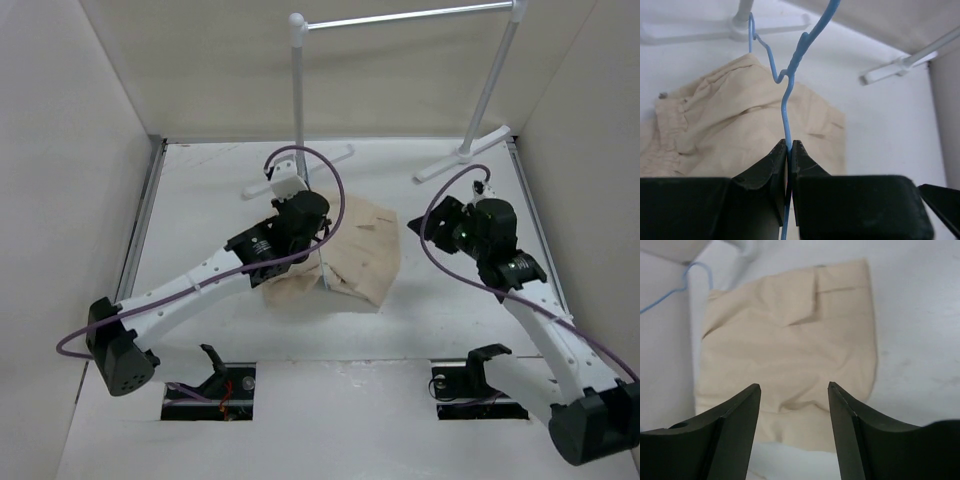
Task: Place the trousers on the hanger
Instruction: Place the hanger at the clothesline.
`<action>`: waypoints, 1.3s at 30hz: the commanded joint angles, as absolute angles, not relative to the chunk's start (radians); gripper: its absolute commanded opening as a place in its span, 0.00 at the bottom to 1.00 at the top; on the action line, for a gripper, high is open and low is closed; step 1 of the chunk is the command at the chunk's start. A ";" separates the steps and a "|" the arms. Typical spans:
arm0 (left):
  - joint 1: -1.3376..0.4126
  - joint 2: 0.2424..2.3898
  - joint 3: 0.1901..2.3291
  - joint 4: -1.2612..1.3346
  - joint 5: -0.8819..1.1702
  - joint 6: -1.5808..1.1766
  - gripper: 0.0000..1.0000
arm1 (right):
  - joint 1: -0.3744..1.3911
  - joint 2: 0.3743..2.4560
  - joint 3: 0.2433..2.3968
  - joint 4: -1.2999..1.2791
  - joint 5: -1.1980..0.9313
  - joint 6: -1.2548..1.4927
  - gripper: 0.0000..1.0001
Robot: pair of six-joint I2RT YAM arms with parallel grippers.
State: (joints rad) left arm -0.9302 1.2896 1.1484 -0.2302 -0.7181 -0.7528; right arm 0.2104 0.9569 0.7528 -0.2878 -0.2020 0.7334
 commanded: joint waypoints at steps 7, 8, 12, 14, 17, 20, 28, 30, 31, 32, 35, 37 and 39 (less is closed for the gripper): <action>-0.920 1.276 1.403 -0.137 -0.609 -0.572 0.00 | 0.559 0.966 1.027 -0.088 -0.443 0.699 0.56; -0.918 1.285 1.423 -0.132 -0.597 -0.571 0.00 | 0.597 0.991 1.054 -0.062 -0.442 0.701 0.58; -0.923 1.313 1.483 -0.109 -0.563 -0.566 0.00 | 0.671 1.093 1.143 -0.015 -0.410 0.701 0.60; -0.927 1.324 1.502 -0.106 -0.554 -0.565 0.00 | 0.688 1.129 1.169 -0.008 -0.393 0.692 0.60; -0.935 1.330 1.525 -0.101 -0.542 -0.565 0.00 | 0.693 1.176 1.193 0.000 -0.385 0.684 0.56; -0.936 1.331 1.532 -0.100 -0.540 -0.565 0.00 | 0.705 1.204 1.200 0.005 -0.384 0.680 0.51; -0.936 1.328 1.522 -0.097 -0.537 -0.574 0.00 | 0.729 1.226 1.170 0.078 -0.379 0.710 0.13; -0.938 1.328 1.519 -0.097 -0.537 -0.577 0.00 | 0.729 1.216 1.158 0.112 -0.379 0.730 0.06; -0.938 1.327 1.519 -0.097 -0.537 -0.578 0.01 | 0.729 1.209 1.152 0.130 -0.379 0.741 0.04; -0.940 1.325 1.519 -0.097 -0.538 -0.578 0.03 | 0.729 1.200 1.149 0.146 -0.377 0.756 0.02; -0.946 1.305 1.514 -0.084 -0.572 -0.578 0.19 | 0.722 1.175 1.154 0.153 -0.374 0.770 0.00; -0.946 1.286 1.506 -0.061 -0.592 -0.574 0.34 | 0.700 1.163 1.169 0.144 -0.386 0.772 0.00; -0.937 1.263 1.502 -0.042 -0.595 -0.571 0.45 | 0.667 1.160 1.186 0.130 -0.393 0.767 0.00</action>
